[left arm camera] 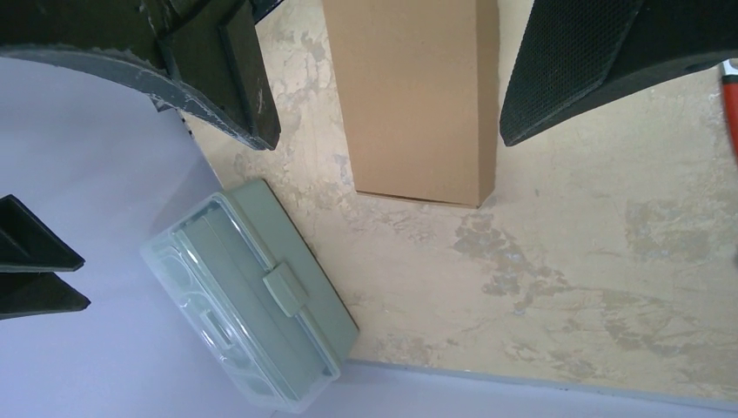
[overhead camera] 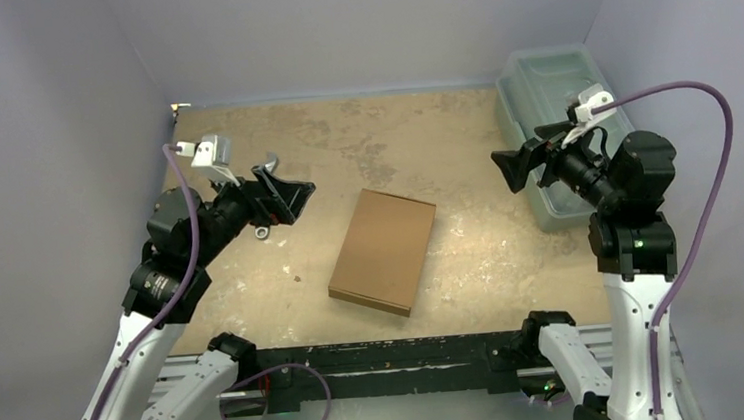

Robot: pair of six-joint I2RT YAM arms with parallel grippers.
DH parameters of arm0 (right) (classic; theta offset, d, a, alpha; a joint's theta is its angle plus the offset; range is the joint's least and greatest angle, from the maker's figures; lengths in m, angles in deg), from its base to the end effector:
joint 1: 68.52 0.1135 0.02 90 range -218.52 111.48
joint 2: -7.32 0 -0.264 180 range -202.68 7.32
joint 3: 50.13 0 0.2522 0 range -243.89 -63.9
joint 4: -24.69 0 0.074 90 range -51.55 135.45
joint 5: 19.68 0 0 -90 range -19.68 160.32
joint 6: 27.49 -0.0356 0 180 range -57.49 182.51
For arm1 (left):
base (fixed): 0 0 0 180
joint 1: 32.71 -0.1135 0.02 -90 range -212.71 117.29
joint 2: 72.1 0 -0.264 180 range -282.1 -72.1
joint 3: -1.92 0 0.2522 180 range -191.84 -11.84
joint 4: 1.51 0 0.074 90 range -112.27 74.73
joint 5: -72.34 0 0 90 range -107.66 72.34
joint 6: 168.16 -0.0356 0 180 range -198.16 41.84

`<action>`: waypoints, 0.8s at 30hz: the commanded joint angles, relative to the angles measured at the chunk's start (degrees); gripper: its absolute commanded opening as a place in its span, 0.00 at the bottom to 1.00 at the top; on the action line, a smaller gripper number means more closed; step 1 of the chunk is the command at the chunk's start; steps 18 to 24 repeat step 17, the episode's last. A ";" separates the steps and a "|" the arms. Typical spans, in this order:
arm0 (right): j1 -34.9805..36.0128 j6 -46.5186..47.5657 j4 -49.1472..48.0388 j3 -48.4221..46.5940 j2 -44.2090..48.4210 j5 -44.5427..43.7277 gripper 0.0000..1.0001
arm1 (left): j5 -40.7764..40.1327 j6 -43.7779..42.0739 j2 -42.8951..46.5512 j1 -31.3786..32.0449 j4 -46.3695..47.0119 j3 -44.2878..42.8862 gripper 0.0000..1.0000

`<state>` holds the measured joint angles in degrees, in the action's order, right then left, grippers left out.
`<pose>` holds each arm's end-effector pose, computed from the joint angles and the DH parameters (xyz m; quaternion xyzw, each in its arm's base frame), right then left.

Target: Fold the paper box

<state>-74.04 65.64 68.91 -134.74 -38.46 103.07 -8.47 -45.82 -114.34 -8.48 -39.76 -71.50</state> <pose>0.1371 0.0061 0.4511 -0.1749 0.7134 0.1592 0.6597 0.1332 -0.0662 0.4081 0.0001 0.7488 -0.3656 0.5528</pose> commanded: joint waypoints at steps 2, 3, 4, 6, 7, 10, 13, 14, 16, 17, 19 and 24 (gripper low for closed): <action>-0.75 -5.06 -0.40 -0.71 2.36 -1.27 0.99 | 2.49 1.44 0.73 -0.32 2.07 -1.32 0.99; -0.85 -5.16 -0.46 -0.49 2.46 -1.08 0.99 | 2.78 1.68 0.94 -0.32 2.22 -1.33 0.99; -1.00 -5.28 -0.53 -0.36 2.59 -0.88 0.99 | 2.89 1.83 1.12 -0.32 2.25 -1.34 0.99; -1.22 -5.65 -0.65 -0.38 2.75 -1.12 0.99 | 2.76 2.21 1.48 -0.32 2.45 -1.34 1.00; -1.25 -5.67 -0.68 -0.47 2.77 -1.38 0.99 | 2.76 2.25 1.60 -0.32 2.51 -1.46 0.99; -1.33 -5.34 -0.67 -0.52 3.04 -1.72 0.99 | 2.76 2.33 1.32 -0.32 2.45 -1.73 1.00; -1.42 -4.79 -0.59 -0.26 3.31 -1.89 0.99 | 2.92 2.34 1.03 -0.32 2.39 -1.54 1.00; -1.42 -5.23 -0.65 -0.25 3.35 -2.29 0.99 | 2.87 2.44 1.02 -0.32 2.43 -1.44 0.99; -1.42 -5.67 -0.77 -0.30 3.36 -2.79 0.99 | 2.81 2.52 1.06 -0.32 2.49 -1.17 1.00; -1.42 -5.79 -0.87 -0.37 3.34 -3.11 0.99 | 2.71 2.48 1.10 -0.32 2.39 -1.02 1.00; -1.42 -5.79 -0.87 -0.37 3.34 -3.11 0.99 | 2.71 2.48 1.10 -0.32 2.39 -1.02 1.00; -1.42 -5.79 -0.87 -0.37 3.34 -3.11 0.99 | 2.71 2.48 1.10 -0.32 2.39 -1.02 1.00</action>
